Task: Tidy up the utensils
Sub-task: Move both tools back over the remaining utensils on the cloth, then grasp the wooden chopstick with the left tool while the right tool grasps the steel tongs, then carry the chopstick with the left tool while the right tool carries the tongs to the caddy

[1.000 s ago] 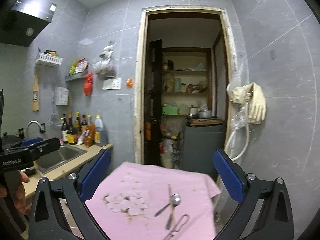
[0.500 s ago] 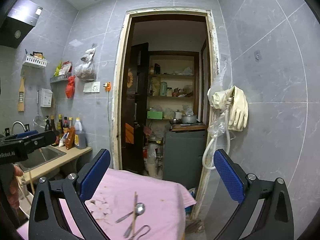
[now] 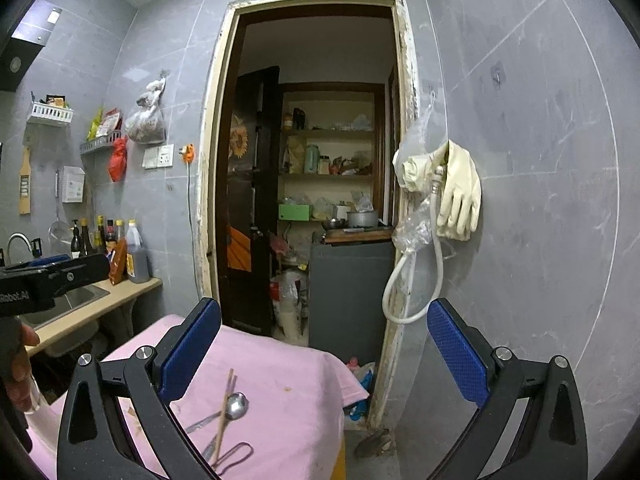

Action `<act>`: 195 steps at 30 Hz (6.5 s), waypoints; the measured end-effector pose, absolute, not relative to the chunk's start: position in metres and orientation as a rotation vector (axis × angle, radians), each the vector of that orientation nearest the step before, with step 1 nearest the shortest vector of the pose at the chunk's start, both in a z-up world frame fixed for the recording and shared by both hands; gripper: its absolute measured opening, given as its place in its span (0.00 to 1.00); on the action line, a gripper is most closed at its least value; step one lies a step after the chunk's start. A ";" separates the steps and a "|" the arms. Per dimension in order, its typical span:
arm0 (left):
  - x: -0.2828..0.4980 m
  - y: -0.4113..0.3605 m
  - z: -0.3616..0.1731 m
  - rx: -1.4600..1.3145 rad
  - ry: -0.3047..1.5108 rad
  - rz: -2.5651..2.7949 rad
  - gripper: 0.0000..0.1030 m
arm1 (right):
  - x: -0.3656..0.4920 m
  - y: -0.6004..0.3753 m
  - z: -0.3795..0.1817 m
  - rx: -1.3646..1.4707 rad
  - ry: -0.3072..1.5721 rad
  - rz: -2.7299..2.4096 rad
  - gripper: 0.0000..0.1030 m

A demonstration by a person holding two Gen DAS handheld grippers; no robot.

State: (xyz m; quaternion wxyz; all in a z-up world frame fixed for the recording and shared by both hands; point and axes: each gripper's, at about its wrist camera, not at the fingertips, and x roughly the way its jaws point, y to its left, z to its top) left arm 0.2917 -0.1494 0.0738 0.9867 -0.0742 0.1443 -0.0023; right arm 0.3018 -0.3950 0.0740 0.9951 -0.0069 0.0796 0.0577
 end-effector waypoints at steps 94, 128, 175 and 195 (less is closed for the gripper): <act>0.458 -0.080 -0.175 -0.351 1.081 0.000 0.07 | 0.442 -0.268 -0.203 0.075 1.030 0.227 0.36; 0.349 -0.094 -0.061 -0.322 0.675 -0.201 0.07 | 0.315 -0.290 -0.080 0.140 0.612 0.286 0.21; 0.161 0.099 0.097 -0.362 0.160 -0.039 0.07 | 0.160 -0.146 0.123 0.015 0.208 0.566 0.20; 0.171 0.149 0.002 -0.406 0.138 0.137 0.07 | 0.211 -0.105 0.023 0.047 0.392 0.630 0.20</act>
